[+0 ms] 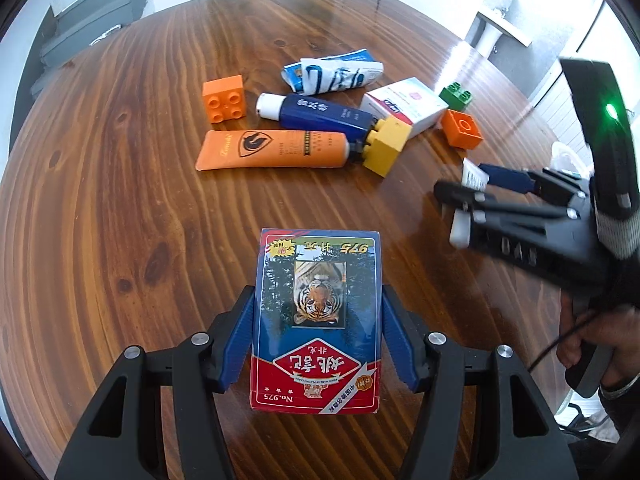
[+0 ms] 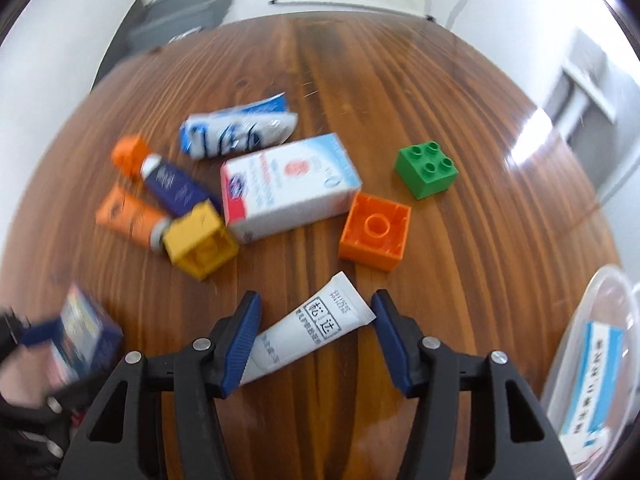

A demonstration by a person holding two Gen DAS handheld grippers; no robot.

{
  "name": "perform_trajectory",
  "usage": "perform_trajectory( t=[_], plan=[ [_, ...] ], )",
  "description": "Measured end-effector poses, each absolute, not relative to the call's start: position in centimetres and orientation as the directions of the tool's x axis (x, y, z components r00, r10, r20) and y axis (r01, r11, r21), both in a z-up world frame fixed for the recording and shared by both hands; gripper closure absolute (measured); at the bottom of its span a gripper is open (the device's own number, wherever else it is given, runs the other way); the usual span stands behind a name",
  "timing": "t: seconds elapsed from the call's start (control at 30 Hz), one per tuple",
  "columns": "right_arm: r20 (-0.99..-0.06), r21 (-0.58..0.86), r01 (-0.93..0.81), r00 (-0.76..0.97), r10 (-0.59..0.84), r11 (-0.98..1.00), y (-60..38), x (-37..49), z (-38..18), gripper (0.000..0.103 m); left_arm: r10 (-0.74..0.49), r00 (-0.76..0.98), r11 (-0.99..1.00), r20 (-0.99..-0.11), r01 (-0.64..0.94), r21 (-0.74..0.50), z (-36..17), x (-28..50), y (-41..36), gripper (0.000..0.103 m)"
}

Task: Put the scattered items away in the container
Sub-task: 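Grasp the white tube with the right tool while the left holds the card box, then carry the card box and white tube with both tools over the bowl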

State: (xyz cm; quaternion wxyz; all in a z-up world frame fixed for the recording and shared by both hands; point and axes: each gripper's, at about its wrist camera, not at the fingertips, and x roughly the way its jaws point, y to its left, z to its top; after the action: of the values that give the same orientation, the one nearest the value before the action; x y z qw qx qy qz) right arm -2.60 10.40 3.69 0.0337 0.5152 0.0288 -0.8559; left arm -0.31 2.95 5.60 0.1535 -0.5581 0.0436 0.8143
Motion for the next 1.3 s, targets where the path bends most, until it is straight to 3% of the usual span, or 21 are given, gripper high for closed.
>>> perform_trajectory(
  t=[0.17,0.3,0.43,0.6,0.77,0.9,0.93,1.1,1.3],
  plan=[
    [-0.884,-0.002,0.15,-0.463,-0.069,-0.989,11.5,0.7,3.8,0.043,0.206,-0.325,-0.945,-0.923,-0.31,-0.102,6.0,0.3,2.8,0.04],
    [-0.887,0.056,0.139,-0.448,-0.113,-0.989,13.2,2.9,3.8,0.027,0.213,-0.322,-0.939,-0.922,-0.329,-0.102,5.7,1.3,4.6,0.04],
    [-0.877,0.142,0.044,-0.458,-0.146,-0.989,14.5,4.2,4.0,0.027,0.213,-0.324,-0.934,-0.922,-0.346,-0.094,5.9,1.6,5.4,0.04],
    [-0.882,0.1,0.043,-0.458,-0.108,-0.994,13.4,3.8,3.8,0.028,0.208,-0.315,-0.933,-0.926,-0.347,-0.091,5.5,1.3,6.4,0.04],
    [-0.872,-0.017,0.104,-0.488,-0.036,-0.994,11.2,2.9,3.5,0.043,0.203,-0.308,-0.936,-0.929,-0.34,-0.092,5.5,1.4,6.5,0.04],
    [-0.869,0.006,0.088,-0.493,-0.049,-0.996,11.8,3.0,3.6,0.078,0.202,-0.31,-0.94,-0.929,-0.326,-0.095,5.6,1.6,6.4,0.04],
    [-0.87,0.024,0.078,-0.49,-0.06,-0.997,12.3,3.1,3.7,0.081,0.203,-0.311,-0.942,-0.929,-0.322,-0.097,5.7,1.6,6.4,0.04],
    [-0.857,0.2,0.014,-0.483,-0.182,-0.98,15.2,4.0,4.1,0.081,0.215,-0.318,-0.946,-0.924,-0.301,-0.116,6.1,1.6,6.7,0.04],
    [-0.818,0.245,-0.002,-0.538,-0.206,-0.969,17.0,5.1,6.5,0.081,0.248,-0.324,-0.934,-0.913,-0.33,-0.137,7.2,1.3,9.1,0.04]
  ],
)
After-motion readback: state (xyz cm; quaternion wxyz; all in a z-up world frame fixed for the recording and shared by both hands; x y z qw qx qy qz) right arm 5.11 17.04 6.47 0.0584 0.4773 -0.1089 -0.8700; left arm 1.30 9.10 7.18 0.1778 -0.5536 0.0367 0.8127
